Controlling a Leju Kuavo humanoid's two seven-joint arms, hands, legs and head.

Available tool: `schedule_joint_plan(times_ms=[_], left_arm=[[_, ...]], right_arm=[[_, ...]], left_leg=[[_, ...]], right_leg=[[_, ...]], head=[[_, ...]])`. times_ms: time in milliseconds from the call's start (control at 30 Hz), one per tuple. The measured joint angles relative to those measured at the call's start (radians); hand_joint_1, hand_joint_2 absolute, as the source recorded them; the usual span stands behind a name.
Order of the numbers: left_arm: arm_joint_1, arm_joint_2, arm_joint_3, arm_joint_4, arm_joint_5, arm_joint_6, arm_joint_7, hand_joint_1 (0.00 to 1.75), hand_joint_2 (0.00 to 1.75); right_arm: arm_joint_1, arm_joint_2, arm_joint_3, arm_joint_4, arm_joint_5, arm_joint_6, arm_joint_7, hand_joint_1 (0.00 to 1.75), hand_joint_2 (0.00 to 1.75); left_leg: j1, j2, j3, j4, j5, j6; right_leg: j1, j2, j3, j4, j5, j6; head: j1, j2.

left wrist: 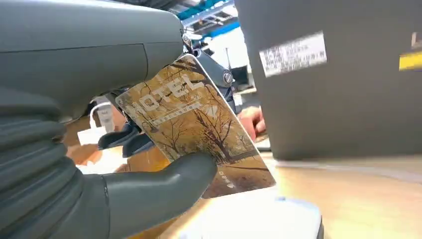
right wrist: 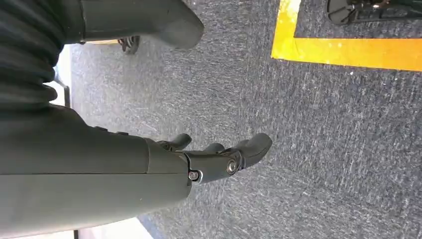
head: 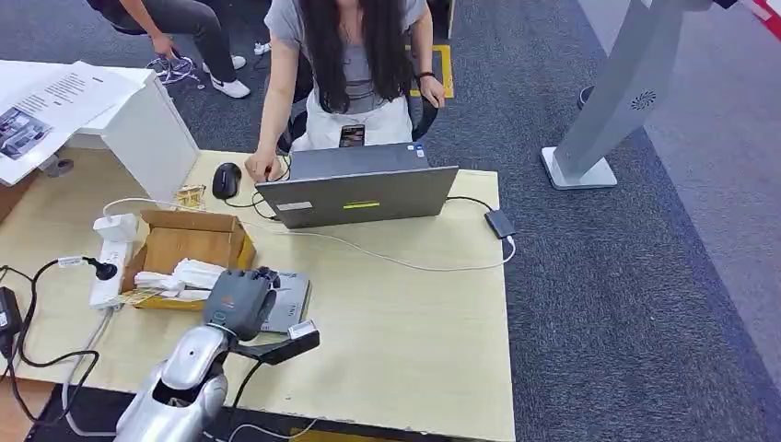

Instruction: Pass the card to the sensor for recognition and then transmit it.

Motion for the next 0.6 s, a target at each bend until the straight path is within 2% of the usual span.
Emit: schedule_joint_plan(times_ms=[600], left_arm=[[-0.035, 0.003, -0.008, 0.071, 0.027, -0.048, 0.004, 1.75, 1.75]], right_arm=[[-0.003, 0.0, -0.019, 0.0, 0.014, 0.002, -0.004, 0.0, 1.75]], left_leg=[[0.0, 0.0, 0.0, 0.0, 0.0, 0.0]], right_leg=[[0.0, 0.0, 0.0, 0.0, 0.0, 0.0]], head=[[0.0, 0.0]])
